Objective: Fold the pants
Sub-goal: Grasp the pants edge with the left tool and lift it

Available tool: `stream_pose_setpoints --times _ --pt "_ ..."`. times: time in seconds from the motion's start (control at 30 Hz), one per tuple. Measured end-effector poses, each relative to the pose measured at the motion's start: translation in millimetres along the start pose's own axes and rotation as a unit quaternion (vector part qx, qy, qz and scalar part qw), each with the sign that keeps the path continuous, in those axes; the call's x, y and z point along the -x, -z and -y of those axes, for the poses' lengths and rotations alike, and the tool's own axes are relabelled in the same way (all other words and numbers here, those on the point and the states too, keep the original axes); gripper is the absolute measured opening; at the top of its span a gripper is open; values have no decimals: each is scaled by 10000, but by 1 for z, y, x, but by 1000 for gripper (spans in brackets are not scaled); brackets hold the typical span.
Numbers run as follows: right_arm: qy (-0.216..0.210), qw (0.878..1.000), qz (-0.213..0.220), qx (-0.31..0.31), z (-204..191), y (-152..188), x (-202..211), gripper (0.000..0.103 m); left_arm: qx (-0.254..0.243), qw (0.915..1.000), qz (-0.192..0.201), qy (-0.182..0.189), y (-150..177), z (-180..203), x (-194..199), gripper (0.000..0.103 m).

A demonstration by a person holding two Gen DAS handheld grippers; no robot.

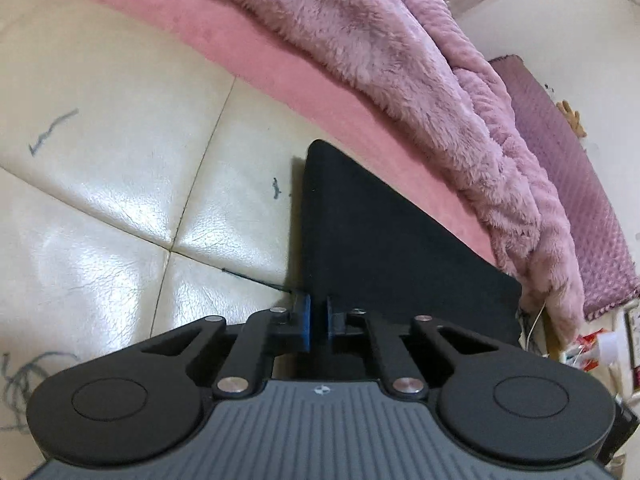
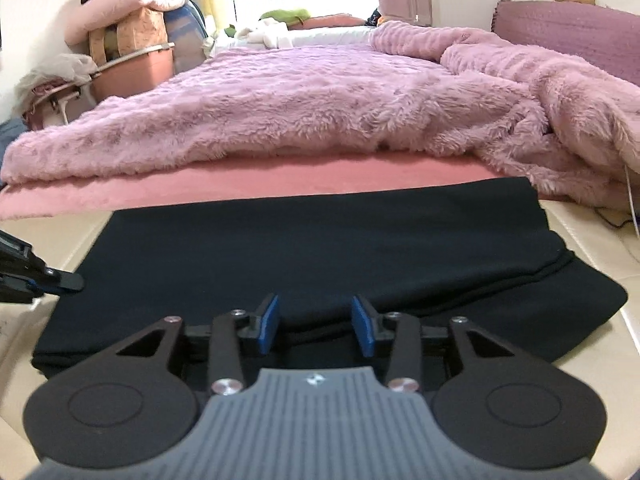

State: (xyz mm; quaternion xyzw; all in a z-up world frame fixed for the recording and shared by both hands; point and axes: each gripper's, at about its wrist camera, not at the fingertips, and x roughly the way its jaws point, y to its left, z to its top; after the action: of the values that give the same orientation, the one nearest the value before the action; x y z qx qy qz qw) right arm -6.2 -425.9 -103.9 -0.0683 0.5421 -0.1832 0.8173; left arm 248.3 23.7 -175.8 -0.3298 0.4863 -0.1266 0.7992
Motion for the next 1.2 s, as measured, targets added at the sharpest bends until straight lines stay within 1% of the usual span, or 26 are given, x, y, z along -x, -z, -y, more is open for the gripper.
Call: stream_pose_setpoints --times 0.07,0.17,0.27,0.4,0.53,0.63,0.73,0.83,0.93,1.0,1.07,1.13,1.2 --pt "31 9998 -54 182 -2 -4 -2 37 -46 10000 -68 -37 0 0 11 6" --pt "14 9992 -108 379 -8 -10 -1 37 -41 9996 -188 -224 2 -9 34 6" --pt "-74 9986 -161 504 -19 -15 -4 37 186 9990 -199 -350 4 -28 63 6" --pt "-293 9965 -309 719 -42 -13 -4 37 286 9981 -117 -531 11 -51 109 6" --pt "-576 9914 -491 1065 -71 -5 0 37 234 9985 -18 -493 12 -67 152 6" --pt "-649 9875 -569 1321 -93 3 6 37 346 9979 180 -518 10 -77 184 6" --pt "-699 9856 -779 1331 -107 8 9 37 453 9964 397 -590 6 -84 208 6" --pt "-843 9794 -1269 1329 -123 20 7 37 494 9949 535 -694 0 -89 225 6" --pt "-884 9719 -1419 1659 -150 35 13 38 482 9940 537 -822 -7 -89 232 6" --pt "-820 9689 -1440 1839 -165 41 17 38 452 9938 494 -886 -13 -90 236 6" --pt "-795 9685 -1428 1878 -172 41 21 35 402 9940 451 -913 -18 -85 238 6" --pt "-754 9726 -1315 1764 -171 38 27 35 273 9948 443 -879 -22 -76 241 6" --pt "-745 9789 -1172 1499 -161 31 35 37 126 9955 448 -827 -26 -60 241 6"
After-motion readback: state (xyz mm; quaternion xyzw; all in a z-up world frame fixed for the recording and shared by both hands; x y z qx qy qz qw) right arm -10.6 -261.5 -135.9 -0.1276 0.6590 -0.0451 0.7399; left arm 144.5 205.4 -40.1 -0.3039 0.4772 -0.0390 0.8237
